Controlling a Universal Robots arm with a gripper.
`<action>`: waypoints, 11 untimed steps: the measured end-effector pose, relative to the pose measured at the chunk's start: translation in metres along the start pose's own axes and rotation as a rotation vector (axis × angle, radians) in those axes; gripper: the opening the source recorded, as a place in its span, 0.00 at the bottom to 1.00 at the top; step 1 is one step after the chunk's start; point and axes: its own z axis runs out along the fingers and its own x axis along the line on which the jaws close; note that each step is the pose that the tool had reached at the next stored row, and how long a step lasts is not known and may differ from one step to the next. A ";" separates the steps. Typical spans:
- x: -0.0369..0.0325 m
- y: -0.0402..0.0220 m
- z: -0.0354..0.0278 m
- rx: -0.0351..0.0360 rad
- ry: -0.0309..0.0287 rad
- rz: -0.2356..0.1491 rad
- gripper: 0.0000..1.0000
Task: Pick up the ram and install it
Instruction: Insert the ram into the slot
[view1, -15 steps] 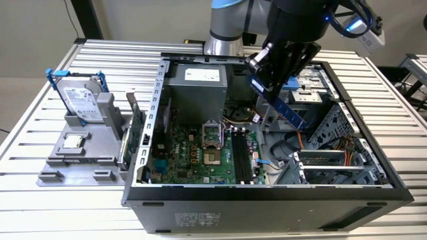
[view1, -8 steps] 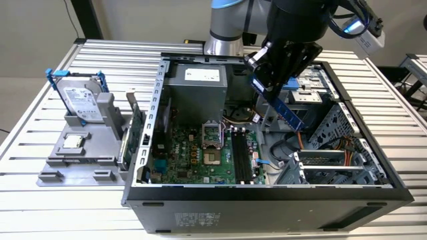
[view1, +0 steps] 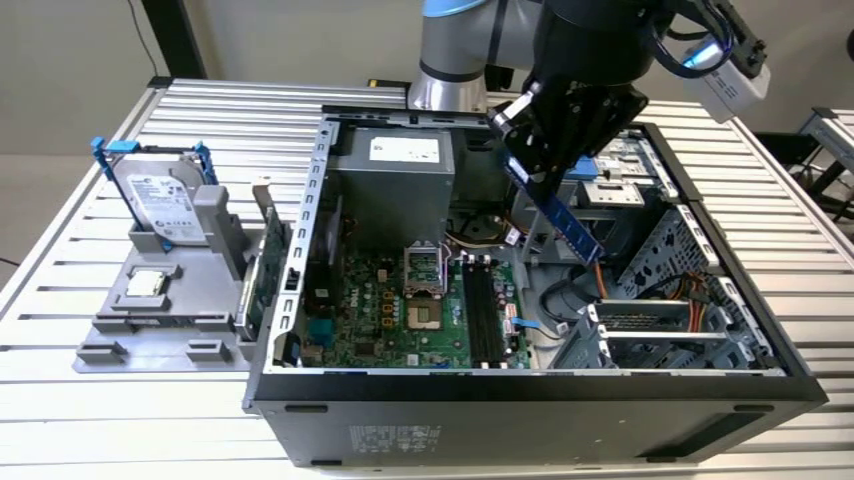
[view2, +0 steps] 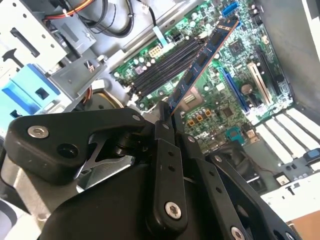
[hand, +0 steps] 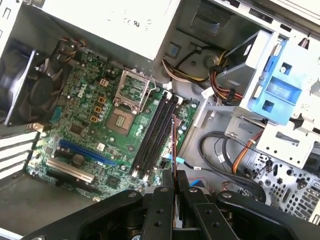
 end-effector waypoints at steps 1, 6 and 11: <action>0.0000 0.0000 0.0000 0.0002 -0.0001 0.008 0.00; 0.0000 0.0000 0.0000 0.0014 -0.0005 0.046 0.00; 0.0000 0.0000 0.0000 0.0028 -0.0008 0.092 0.00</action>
